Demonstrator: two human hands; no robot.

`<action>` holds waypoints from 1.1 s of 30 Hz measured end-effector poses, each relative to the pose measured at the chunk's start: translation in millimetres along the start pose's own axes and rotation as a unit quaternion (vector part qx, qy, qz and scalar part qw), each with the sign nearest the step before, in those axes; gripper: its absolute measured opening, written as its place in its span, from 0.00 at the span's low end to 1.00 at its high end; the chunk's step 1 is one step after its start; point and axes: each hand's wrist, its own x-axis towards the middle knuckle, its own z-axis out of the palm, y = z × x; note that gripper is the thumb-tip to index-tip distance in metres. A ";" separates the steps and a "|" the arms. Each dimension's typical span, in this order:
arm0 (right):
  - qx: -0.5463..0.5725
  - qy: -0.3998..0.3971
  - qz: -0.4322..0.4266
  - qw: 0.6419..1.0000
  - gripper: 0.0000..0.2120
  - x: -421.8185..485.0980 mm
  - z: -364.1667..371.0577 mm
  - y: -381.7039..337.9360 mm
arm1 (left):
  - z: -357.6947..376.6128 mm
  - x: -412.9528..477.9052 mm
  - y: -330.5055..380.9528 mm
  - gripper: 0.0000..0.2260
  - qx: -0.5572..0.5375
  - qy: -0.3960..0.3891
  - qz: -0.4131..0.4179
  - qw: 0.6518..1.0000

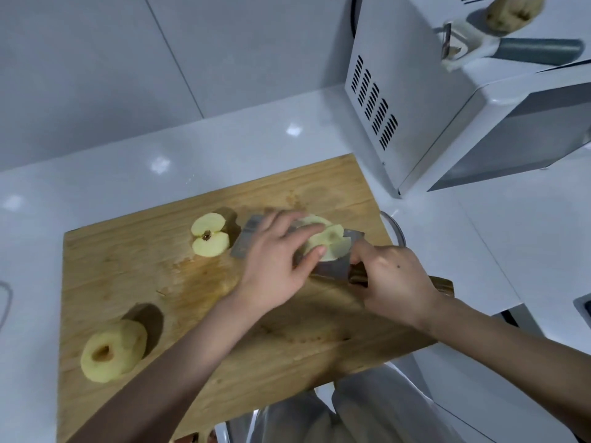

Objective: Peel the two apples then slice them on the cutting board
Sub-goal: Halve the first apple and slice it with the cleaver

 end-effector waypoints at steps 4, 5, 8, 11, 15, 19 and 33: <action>-0.013 0.019 -0.033 0.999 0.20 -4.8 2.6 -0.3 | 22.7 11.4 -5.8 0.30 0.015 -0.212 0.017 0.977; -0.020 0.022 -0.037 0.999 0.21 -6.2 2.7 -0.2 | 27.8 9.7 -8.7 0.30 0.015 -0.224 0.035 0.974; -0.038 0.027 -0.049 0.998 0.21 -10.1 4.5 3.3 | 39.7 6.5 -16.3 0.25 0.003 -0.225 0.079 0.971; -0.046 0.033 -0.043 0.997 0.19 -14.2 5.7 8.4 | 45.2 9.7 -24.2 0.25 0.012 -0.240 0.033 0.970; -0.042 0.016 -0.011 0.999 0.16 -23.3 -0.7 16.3 | 49.0 19.6 -36.9 0.22 -0.005 -0.285 -0.048 0.957; -0.049 0.005 0.018 0.999 0.13 -29.9 -23.2 16.1 | 56.2 25.7 -46.0 0.22 -0.056 -0.302 -0.098 0.947; 0.336 -0.087 0.236 0.908 0.06 -46.2 -101.2 46.3 | 30.9 41.2 -39.8 0.22 -0.361 -0.229 -0.416 0.803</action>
